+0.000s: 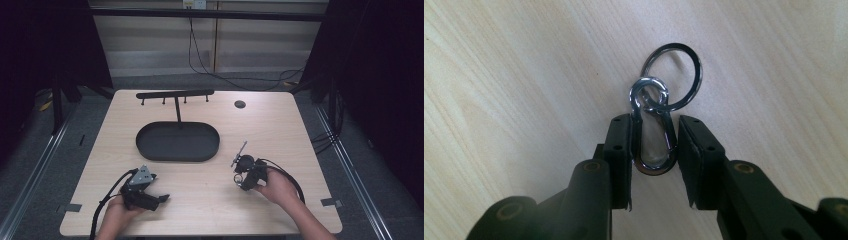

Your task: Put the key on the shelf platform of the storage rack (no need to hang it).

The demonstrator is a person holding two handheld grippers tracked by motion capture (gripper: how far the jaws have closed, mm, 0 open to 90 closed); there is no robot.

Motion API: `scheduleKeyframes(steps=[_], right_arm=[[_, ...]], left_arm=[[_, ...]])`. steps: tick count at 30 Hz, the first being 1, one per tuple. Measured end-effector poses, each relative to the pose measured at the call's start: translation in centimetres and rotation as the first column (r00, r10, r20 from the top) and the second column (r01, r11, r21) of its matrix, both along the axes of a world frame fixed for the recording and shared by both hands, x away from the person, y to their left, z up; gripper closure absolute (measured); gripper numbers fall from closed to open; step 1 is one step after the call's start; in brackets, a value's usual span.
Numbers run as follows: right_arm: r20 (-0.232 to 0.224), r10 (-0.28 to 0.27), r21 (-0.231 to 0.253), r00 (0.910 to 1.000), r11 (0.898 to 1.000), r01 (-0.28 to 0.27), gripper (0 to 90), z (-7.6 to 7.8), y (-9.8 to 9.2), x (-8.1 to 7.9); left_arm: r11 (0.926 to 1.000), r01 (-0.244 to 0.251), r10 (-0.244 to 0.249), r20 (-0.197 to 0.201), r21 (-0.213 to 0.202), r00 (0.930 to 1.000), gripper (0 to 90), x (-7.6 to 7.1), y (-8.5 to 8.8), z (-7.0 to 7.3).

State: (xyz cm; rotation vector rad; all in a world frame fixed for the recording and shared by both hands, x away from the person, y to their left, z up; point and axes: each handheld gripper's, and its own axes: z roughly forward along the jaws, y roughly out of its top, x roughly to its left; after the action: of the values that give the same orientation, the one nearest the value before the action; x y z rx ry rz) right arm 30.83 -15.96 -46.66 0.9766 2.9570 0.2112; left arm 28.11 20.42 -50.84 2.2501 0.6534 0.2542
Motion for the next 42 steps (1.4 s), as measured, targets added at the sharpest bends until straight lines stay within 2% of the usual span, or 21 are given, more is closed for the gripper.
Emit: scheduleKeyframes(steps=[4,9,11,20,29,42], right_arm=[[-0.004,-0.003,0.011,1.0000,1.000,0.003,68.5,0.0,0.2,0.0],[0.002,-0.004,0.023,1.0000,1.000,0.004,68.5,0.7,0.1,0.1],[0.001,0.003,0.043,1.0000,0.999,-0.003,68.5,1.2,0.0,0.2],[0.013,-0.001,0.046,0.9999,0.999,0.000,68.6,2.5,-0.2,0.7],[0.035,0.001,0.053,0.9994,0.999,-0.003,68.6,4.3,0.2,1.8],[0.049,0.006,0.053,0.9988,0.999,-0.008,68.5,5.5,1.4,3.3]], left_arm=[[1.0000,0.001,-0.001,0.002,0.001,1.0000,12.3,0.0,0.0,0.0],[1.0000,0.000,0.000,0.000,0.001,1.0000,12.3,0.0,0.0,0.0],[1.0000,0.000,0.000,0.000,0.000,1.0000,12.3,0.0,0.0,0.0],[1.0000,0.000,0.000,0.000,0.000,1.0000,12.3,0.0,0.0,0.0],[1.0000,0.001,-0.001,-0.002,-0.001,1.0000,12.3,0.0,0.0,0.0],[1.0000,0.002,-0.002,0.001,0.001,1.0000,12.3,0.0,0.0,0.0]])
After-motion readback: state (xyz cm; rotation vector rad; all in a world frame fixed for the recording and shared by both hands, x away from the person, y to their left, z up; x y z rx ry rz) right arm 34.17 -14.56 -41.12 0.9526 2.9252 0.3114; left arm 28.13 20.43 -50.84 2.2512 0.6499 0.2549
